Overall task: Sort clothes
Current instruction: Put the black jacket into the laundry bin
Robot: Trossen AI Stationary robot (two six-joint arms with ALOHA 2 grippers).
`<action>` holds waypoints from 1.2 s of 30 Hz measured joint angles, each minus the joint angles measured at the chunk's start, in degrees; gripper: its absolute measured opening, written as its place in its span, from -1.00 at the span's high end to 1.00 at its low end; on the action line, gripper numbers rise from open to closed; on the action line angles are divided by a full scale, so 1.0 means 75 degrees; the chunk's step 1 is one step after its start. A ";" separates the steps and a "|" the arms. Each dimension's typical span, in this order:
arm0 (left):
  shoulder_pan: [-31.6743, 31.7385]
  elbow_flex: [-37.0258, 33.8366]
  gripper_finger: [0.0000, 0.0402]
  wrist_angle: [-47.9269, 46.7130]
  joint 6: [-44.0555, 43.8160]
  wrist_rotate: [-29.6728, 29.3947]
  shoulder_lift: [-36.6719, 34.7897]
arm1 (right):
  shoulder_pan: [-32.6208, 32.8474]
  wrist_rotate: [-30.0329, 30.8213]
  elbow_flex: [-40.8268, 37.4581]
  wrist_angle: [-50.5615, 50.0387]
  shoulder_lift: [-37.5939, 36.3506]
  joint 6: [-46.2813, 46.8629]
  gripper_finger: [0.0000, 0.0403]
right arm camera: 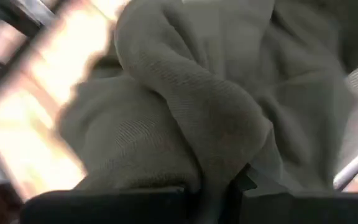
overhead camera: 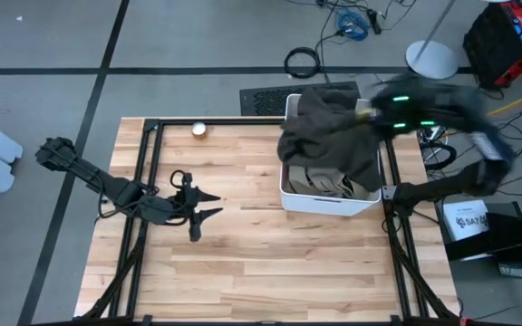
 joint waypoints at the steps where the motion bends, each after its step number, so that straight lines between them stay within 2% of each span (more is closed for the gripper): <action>1: 0.0000 0.0000 0.23 0.0000 0.0000 0.0000 0.0000 | 0.0000 0.0005 -0.0419 0.0186 0.0133 -0.0108 0.87; 5: 0.0000 0.0000 0.23 0.0058 0.0003 0.0035 0.0000 | -0.0083 -0.0048 -0.1789 0.0683 0.0753 -0.0462 0.87; 10: 0.0000 0.0001 0.23 0.0160 0.0002 0.0338 0.0000 | -0.0390 0.0084 -0.2838 0.0819 0.1915 -0.1298 0.87; 16: 0.0000 0.0003 0.23 0.0160 0.0003 0.0353 0.0000 | -0.0679 0.0220 -0.3108 0.0940 0.3037 -0.1753 0.87; 20: 0.0000 0.0003 0.23 0.0159 0.0003 0.0358 0.0000 | -0.0716 0.0234 -0.3123 -0.0094 0.3625 -0.1645 0.87; 25: 0.0000 0.0003 0.23 0.0160 0.0043 0.0373 0.0000 | -0.0711 -0.0183 -0.3326 -0.0091 0.3603 -0.1374 0.87; 31: 0.0000 0.0003 0.23 0.0152 0.0159 0.0401 0.0018 | -0.0736 -0.0225 -0.3327 -0.0028 0.3551 -0.1649 0.87; 36: 0.0000 0.0003 0.23 0.0155 0.0207 0.0416 0.0020 | -0.0672 -0.0321 -0.3160 -0.0026 0.3290 -0.1764 0.65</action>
